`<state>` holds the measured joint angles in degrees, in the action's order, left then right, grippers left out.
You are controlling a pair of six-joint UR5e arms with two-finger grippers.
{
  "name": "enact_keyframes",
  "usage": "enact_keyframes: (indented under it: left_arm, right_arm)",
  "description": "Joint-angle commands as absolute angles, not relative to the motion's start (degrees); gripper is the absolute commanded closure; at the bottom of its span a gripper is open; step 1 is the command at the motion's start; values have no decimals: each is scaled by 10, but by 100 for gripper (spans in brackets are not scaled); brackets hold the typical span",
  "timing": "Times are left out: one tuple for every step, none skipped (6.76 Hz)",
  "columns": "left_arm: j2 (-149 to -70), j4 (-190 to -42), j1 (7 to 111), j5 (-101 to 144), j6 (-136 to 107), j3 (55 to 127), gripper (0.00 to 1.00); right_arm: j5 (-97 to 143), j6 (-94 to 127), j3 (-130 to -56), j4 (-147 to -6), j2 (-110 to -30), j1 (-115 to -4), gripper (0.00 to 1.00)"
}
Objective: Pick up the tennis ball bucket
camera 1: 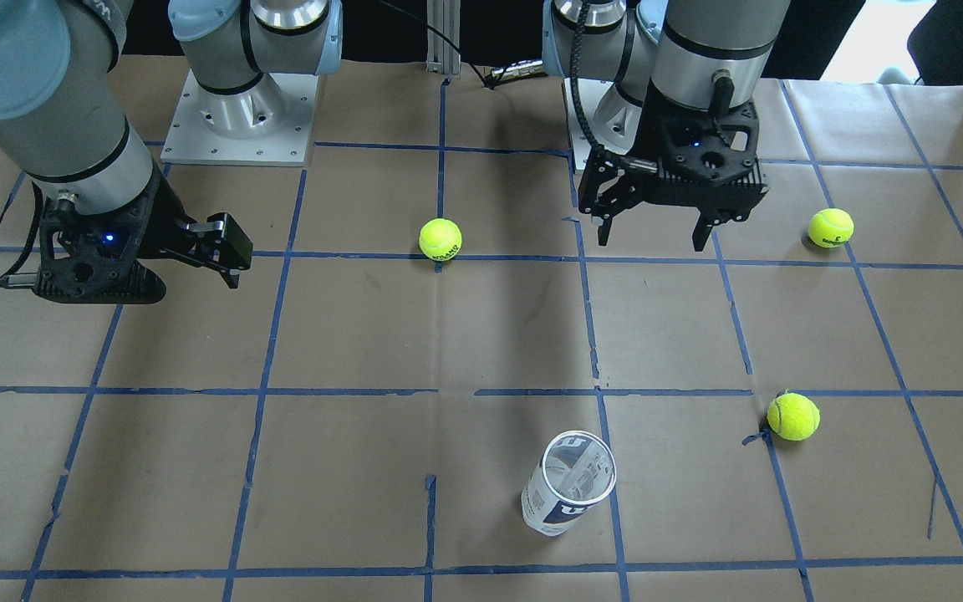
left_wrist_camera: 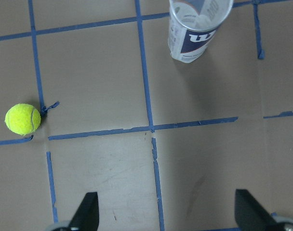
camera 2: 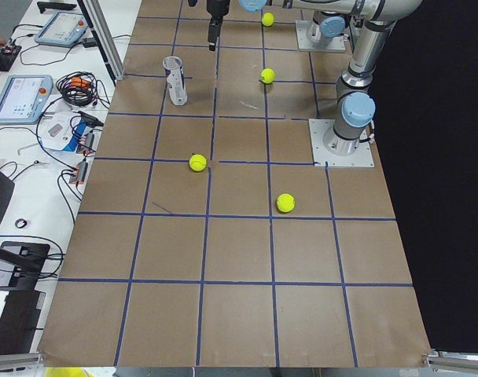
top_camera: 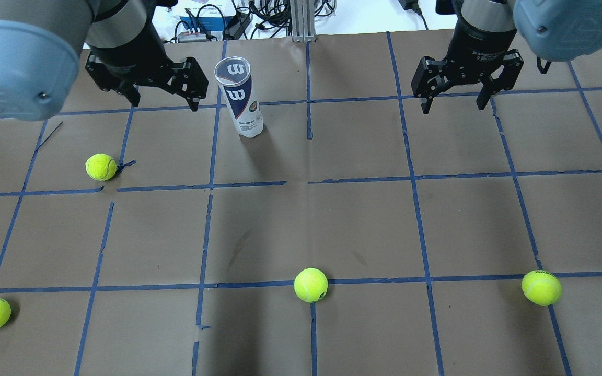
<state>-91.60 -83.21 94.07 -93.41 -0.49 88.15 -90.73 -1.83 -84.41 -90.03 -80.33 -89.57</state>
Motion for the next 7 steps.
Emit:
enact_keyframes:
  left_arm:
    - [-903, -852, 905, -915, -38, 876, 0]
    - [-910, -880, 903, -917, -39, 859, 0]
    - [-908, -886, 903, -919, -37, 860, 0]
    - [-908, -886, 904, -918, -35, 858, 0]
    - [-907, -886, 904, -917, -35, 860, 0]
    - [-906, -886, 903, -917, -35, 862, 0]
    - [-905, -886, 903, -917, -35, 861, 0]
  right_arm:
    - [-904, -18, -842, -900, -804, -896, 0]
    - [-904, -18, -840, -904, -804, -897, 0]
    - [-903, -18, -842, -914, -803, -897, 0]
    - [-903, -18, -844, -915, -803, -897, 0]
    - [-902, -18, -845, -916, -803, -897, 0]
    - [-902, -18, -845, -916, -803, -897, 0]
    - [-902, -18, -845, -916, -803, -897, 0]
